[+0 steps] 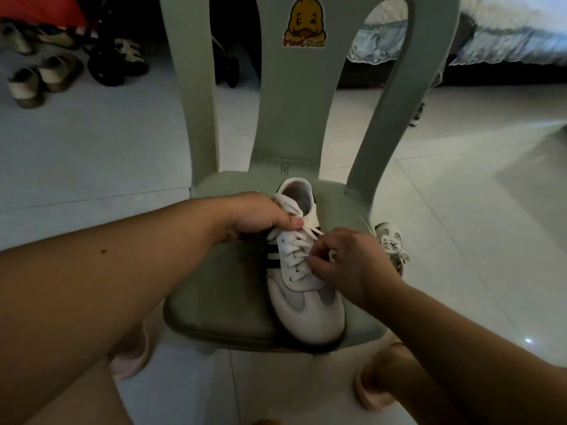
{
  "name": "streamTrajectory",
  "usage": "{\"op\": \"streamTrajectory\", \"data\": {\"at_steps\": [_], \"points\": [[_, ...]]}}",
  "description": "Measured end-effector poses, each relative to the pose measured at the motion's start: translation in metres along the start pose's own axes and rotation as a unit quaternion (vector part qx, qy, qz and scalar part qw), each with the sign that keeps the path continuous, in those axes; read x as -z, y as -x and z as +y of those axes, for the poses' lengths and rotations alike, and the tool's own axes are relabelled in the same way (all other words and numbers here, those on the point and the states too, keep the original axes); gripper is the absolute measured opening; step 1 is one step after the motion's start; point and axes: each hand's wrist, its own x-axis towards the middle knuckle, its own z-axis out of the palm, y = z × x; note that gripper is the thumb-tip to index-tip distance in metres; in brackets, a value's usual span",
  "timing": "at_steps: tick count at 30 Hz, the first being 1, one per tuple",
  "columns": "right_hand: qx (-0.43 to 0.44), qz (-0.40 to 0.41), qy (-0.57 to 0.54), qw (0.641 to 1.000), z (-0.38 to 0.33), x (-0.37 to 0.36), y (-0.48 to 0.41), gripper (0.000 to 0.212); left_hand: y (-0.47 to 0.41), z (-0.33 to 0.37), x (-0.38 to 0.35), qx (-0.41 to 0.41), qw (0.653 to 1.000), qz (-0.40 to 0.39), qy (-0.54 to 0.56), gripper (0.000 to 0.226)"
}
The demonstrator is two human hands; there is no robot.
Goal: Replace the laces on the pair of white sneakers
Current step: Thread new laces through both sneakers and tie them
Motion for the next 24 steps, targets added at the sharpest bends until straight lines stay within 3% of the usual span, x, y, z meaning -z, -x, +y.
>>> {"op": "streamTrajectory", "data": {"at_steps": [7, 11, 15, 24], "points": [[-0.103, 0.107, -0.119, 0.982, 0.005, 0.001, -0.006, 0.011, 0.009, 0.0, 0.001, 0.044, 0.991, 0.016, 0.121, 0.026], [-0.049, 0.038, -0.083, 0.995, 0.007, 0.001, -0.002, 0.008, 0.011, -0.004, -0.003, 0.037, 0.99, 0.053, 0.127, 0.021], [-0.05, -0.029, -0.057, 0.997, 0.01, 0.002, 0.001, 0.028, 0.009, -0.008, -0.006, 0.022, 0.985, 0.092, 0.145, 0.018], [0.078, 0.058, 0.037, 0.995, 0.013, -0.005, 0.007, 0.022, 0.005, -0.013, -0.008, 0.026, 0.981, 0.101, 0.161, 0.023]]}}
